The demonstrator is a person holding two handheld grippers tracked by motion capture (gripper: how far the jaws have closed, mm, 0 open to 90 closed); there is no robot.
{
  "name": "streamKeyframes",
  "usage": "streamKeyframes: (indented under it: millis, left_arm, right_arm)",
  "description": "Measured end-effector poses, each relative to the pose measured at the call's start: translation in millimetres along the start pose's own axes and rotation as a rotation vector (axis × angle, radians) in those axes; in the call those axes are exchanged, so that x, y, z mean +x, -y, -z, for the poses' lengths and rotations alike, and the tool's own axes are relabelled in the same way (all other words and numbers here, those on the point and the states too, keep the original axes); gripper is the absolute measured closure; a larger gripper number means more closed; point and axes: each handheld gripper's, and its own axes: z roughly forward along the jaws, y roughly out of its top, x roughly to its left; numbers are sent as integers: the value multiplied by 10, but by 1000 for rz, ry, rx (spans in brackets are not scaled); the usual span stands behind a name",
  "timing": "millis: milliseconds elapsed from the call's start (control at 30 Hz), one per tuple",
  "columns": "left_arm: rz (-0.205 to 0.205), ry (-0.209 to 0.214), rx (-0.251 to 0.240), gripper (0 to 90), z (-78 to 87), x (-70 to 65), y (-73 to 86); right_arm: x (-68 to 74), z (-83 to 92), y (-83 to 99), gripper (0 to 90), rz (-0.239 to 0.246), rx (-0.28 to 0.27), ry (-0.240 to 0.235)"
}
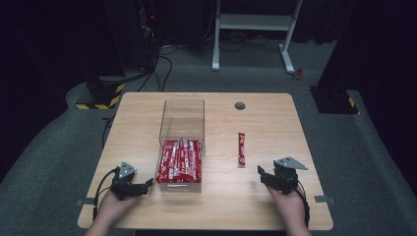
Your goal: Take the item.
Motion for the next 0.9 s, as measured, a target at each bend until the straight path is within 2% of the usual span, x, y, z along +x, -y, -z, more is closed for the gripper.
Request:
streamKeyframes:
  millis: [233,633,667,767,900]
  left_arm:
    - [0,0,0,152,0,0,0]
    - [-3,-2,0,153,1,2,0]
    - [-1,-2,0,153,0,1,0]
    - [0,-1,-2,154,-1,0,0]
    - [0,-1,-2,154,-1,0,1]
  right_arm:
    - [-95,66,153,308,-8,22,26]
    - [-190,144,414,275,53,102,89]
    - [-208,138,462,235,61,110,87]
    - [-269,137,472,196,15,122,63]
    - [-264,121,463,181,17,122,66]
